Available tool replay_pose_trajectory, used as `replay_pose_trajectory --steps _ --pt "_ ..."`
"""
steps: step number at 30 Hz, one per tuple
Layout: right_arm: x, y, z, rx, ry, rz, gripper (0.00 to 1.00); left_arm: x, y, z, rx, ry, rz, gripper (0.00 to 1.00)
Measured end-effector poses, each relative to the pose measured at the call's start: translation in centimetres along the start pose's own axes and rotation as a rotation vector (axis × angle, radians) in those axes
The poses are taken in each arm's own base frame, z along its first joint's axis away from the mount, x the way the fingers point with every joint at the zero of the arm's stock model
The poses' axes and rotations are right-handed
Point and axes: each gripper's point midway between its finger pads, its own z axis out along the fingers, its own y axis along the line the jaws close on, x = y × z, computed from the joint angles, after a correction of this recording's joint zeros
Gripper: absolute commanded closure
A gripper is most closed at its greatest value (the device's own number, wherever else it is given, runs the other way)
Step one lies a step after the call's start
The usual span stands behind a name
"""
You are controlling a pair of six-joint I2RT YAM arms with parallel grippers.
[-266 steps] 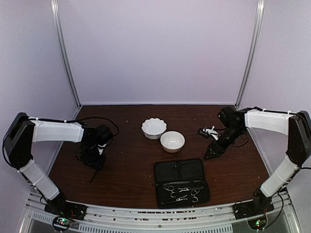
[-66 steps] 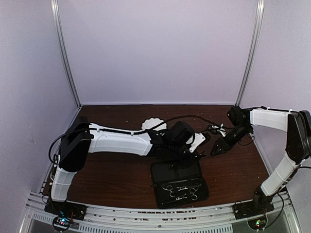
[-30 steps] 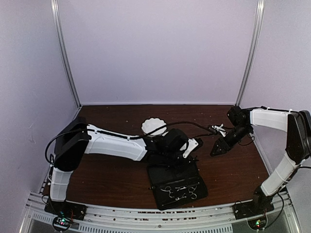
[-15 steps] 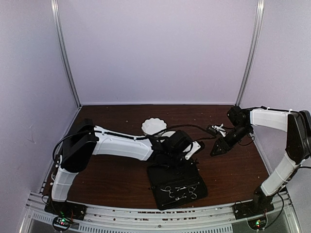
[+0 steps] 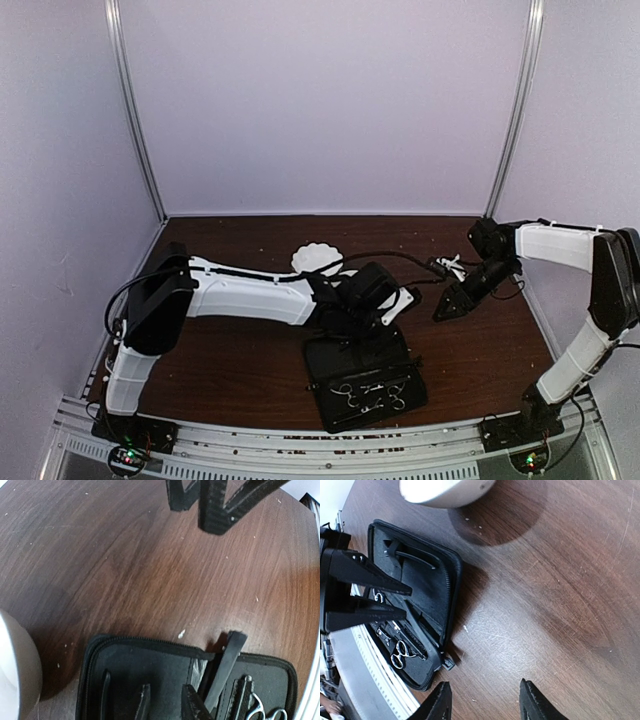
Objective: Sort the hair-cutting tools
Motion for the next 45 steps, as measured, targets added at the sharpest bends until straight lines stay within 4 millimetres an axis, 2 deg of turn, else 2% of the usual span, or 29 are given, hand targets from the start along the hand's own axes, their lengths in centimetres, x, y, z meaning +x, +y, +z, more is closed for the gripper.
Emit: replay_pose_trajectory --steps 4,7,10,12,13,14,15,16,18,19,20,22,26,28,31,34,36,38,41,45 --pt "-0.6 0.9 -1.4 0.011 -0.033 -0.05 0.52 0.3 0.5 -2.2 -0.03 0.005 -0.011 0.75" --pt "-1.8 1.9 -3.4 0.035 -0.081 -0.116 0.52 0.6 1.1 -5.3 -0.07 -0.001 -0.026 0.75" --pt "-3.5 3.1 -6.3 0.079 -0.139 -0.205 0.51 0.6 2.0 -8.7 -0.127 -0.029 -0.045 0.74" --pt "-4.9 4.1 -8.9 0.137 -0.191 -0.279 0.5 0.7 2.8 -10.8 -0.174 -0.048 -0.059 0.73" --pt "-5.4 4.5 -10.1 0.164 -0.212 -0.307 0.47 0.8 3.1 -11.5 -0.194 -0.055 -0.064 0.73" --pt "-6.2 5.1 -11.8 0.206 -0.248 -0.345 0.3 0.8 3.5 -12.1 -0.216 -0.063 -0.071 0.72" --pt "-6.8 5.6 -13.2 0.242 -0.277 -0.371 0.07 0.9 3.9 -12.6 -0.241 -0.066 -0.076 0.72" --pt "-7.4 6.1 -14.7 0.281 -0.315 -0.392 0.01 1.0 4.2 -13.0 -0.262 -0.065 -0.08 0.72" --pt "-8.1 7.1 -16.9 0.339 -0.387 -0.425 0.0 1.2 5.0 -13.4 -0.307 -0.062 -0.089 0.71" --pt "-8.1 7.4 -17.4 0.351 -0.407 -0.434 0.0 1.3 5.3 -13.5 -0.328 -0.059 -0.094 0.71" --pt "-8.0 7.5 -17.2 0.344 -0.417 -0.44 0.04 1.5 5.7 -13.6 -0.349 -0.055 -0.099 0.71" --pt "-7.3 7.7 -15.8 0.29 -0.393 -0.442 0.19 1.9 6.1 -13.7 -0.377 -0.05 -0.108 0.71" --pt "-5.2 6.8 -9.3 0.082 -0.201 -0.414 0.35 2.0 6.7 -13.9 -0.413 -0.053 -0.133 0.71" --pt "-2.9 5.9 -5.4 -0.011 -0.071 -0.381 0.38 2.1 6.9 -14.0 -0.423 -0.059 -0.15 0.7" --pt "1.2 5.9 -2.0 -0.073 0.063 -0.359 0.44 2.6 7.1 -14.3 -0.435 -0.06 -0.168 0.66" --pt "4.4 7.0 -0.7 -0.051 0.132 -0.424 0.49 3.4 7.3 -14.7 -0.445 -0.066 -0.188 0.65" --pt "5.5 7.9 -0.5 -0.014 0.147 -0.504 0.54 4.1 7.5 -15.0 -0.456 -0.061 -0.194 0.64" --pt "6.0 8.7 0.0 0.031 0.146 -0.595 0.6 4.7 7.8 -15.2 -0.474 -0.055 -0.197 0.64" --pt "6.3 9.2 1.0 0.097 0.139 -0.691 0.63 5.0 8.2 -15.4 -0.493 -0.054 -0.198 0.63" --pt "5.5 9.3 2.3 0.18 0.125 -0.76 0.65 5.0 8.4 -15.5 -0.51 -0.061 -0.202 0.64"
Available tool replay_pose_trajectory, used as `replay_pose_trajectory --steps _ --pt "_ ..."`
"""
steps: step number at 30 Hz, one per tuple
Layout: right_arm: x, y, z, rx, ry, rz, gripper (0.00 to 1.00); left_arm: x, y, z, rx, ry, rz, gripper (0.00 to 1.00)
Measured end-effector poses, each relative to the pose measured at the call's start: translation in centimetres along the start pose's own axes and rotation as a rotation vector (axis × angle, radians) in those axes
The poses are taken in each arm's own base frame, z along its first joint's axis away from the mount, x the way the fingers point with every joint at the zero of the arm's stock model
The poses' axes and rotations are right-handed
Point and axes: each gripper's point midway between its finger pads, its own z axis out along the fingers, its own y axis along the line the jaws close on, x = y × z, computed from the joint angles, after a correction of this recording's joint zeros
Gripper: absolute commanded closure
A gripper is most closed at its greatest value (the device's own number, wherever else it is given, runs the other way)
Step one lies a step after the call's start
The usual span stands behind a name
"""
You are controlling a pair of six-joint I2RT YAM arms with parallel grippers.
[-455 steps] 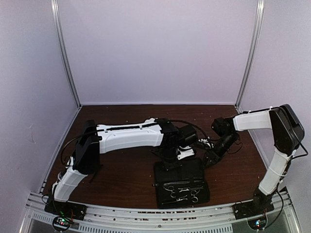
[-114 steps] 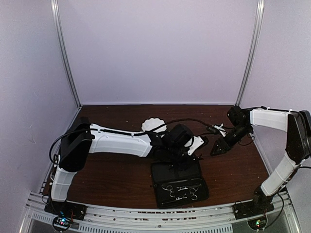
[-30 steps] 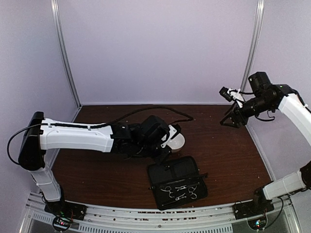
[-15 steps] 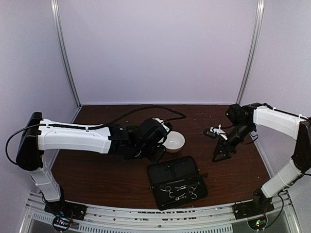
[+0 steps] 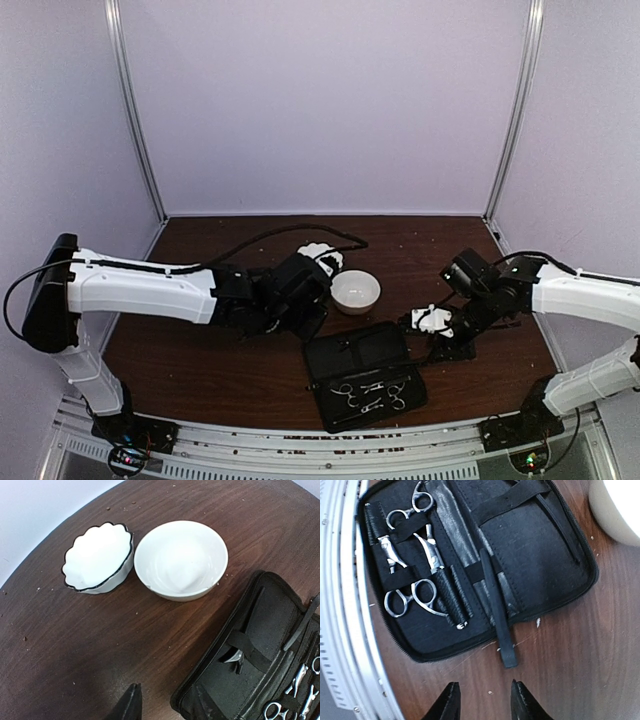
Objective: Sort the hair-cutting tools
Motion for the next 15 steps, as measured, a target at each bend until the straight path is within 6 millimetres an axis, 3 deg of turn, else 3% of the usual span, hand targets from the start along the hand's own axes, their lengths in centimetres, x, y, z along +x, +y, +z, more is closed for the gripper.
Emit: replay_pose_trajectory --steps 6,15 --pt "-0.9 0.0 2.7 0.04 0.067 -0.077 0.69 0.7 0.4 0.2 -0.022 0.002 -0.014 0.64" --pt "0.6 -0.8 5.9 0.04 0.189 -0.072 0.73 1.1 1.3 -0.3 -0.043 -0.014 -0.039 0.63"
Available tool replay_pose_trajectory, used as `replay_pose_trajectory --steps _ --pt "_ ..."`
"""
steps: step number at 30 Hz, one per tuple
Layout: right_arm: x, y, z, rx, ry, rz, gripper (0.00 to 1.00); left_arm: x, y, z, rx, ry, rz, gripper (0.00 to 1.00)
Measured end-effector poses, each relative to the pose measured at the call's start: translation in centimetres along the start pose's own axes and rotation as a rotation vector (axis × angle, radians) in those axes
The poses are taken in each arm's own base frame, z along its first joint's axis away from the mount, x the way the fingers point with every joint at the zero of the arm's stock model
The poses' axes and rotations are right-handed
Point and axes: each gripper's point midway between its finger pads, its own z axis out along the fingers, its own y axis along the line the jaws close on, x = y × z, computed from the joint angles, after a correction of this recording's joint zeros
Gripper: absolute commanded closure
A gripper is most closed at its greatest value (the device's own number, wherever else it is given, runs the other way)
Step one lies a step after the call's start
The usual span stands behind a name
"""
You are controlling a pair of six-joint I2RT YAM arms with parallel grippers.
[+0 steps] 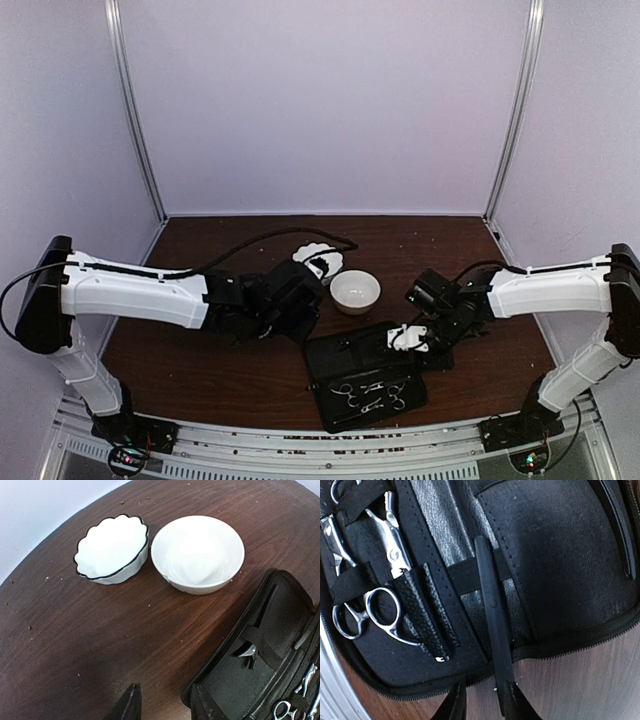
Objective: Sort the hair-cutting tools
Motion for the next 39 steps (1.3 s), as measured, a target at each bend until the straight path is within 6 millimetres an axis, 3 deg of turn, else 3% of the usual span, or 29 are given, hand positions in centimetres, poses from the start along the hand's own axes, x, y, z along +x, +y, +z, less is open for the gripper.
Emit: replay_pose_trajectory --steps 14,25,34,39 --pt "-0.5 -0.9 1.6 0.002 0.038 -0.003 0.76 0.4 0.3 0.2 -0.016 -0.003 -0.004 0.61" --pt "-0.3 -1.8 1.6 0.058 0.069 0.013 0.73 0.3 0.2 0.4 -0.017 -0.008 -0.005 0.61" --pt "-0.6 -3.5 1.5 0.144 0.068 0.022 0.85 0.2 0.1 0.5 -0.014 -0.015 -0.008 0.61" --pt "-1.0 -3.9 1.3 0.157 0.059 0.032 0.86 0.2 0.1 0.6 -0.015 -0.013 -0.002 0.61"
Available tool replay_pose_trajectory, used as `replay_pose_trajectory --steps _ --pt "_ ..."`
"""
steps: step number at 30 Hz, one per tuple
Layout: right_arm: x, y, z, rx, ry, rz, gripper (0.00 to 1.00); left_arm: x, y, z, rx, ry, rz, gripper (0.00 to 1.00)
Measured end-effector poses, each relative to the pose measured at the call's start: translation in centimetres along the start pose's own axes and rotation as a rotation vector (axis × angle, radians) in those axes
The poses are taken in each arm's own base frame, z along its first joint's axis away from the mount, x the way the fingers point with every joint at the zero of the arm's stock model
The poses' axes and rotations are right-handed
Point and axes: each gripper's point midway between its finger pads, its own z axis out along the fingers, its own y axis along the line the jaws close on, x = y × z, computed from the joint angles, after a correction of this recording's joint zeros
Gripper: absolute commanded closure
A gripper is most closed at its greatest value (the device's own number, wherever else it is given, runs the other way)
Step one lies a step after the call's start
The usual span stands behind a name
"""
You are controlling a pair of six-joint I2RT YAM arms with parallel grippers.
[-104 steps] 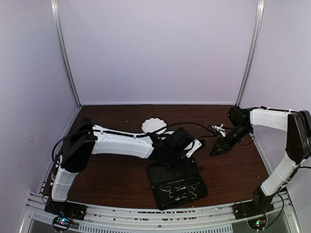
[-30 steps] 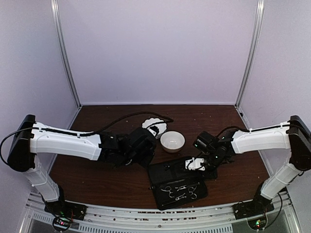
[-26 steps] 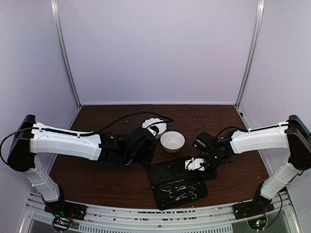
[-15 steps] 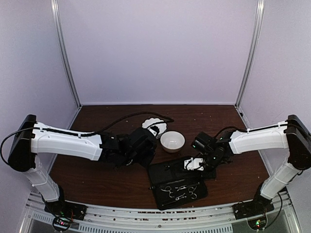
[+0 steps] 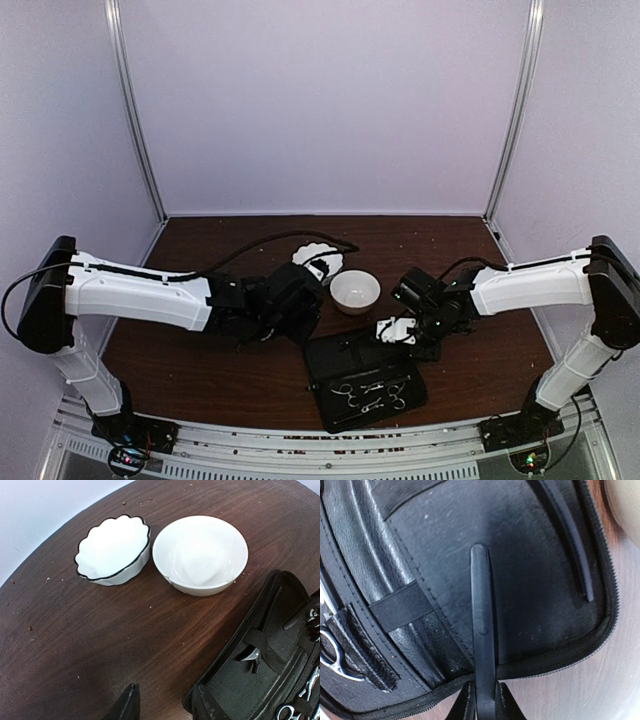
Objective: Sort the hair-cutting tools
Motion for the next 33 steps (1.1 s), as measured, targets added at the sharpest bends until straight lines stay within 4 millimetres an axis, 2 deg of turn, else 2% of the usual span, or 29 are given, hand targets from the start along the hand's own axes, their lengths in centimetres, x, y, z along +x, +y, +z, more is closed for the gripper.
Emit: replay_pose_trajectory --steps 11,19,21,33 --pt "-0.4 -1.1 0.0 0.053 -0.008 0.012 0.71 0.3 -0.1 0.3 -0.003 0.008 0.008 0.61" --pt "-0.9 -1.4 0.2 0.057 -0.01 0.018 0.66 0.5 -0.2 0.5 -0.004 0.015 0.012 0.61" --pt "-0.9 -1.3 0.5 0.047 -0.003 0.017 0.67 0.5 -0.2 0.6 -0.004 0.016 0.013 0.61" --pt "-0.7 -0.8 0.7 0.008 0.008 0.027 0.85 0.5 -0.3 0.7 -0.002 0.018 0.022 0.61"
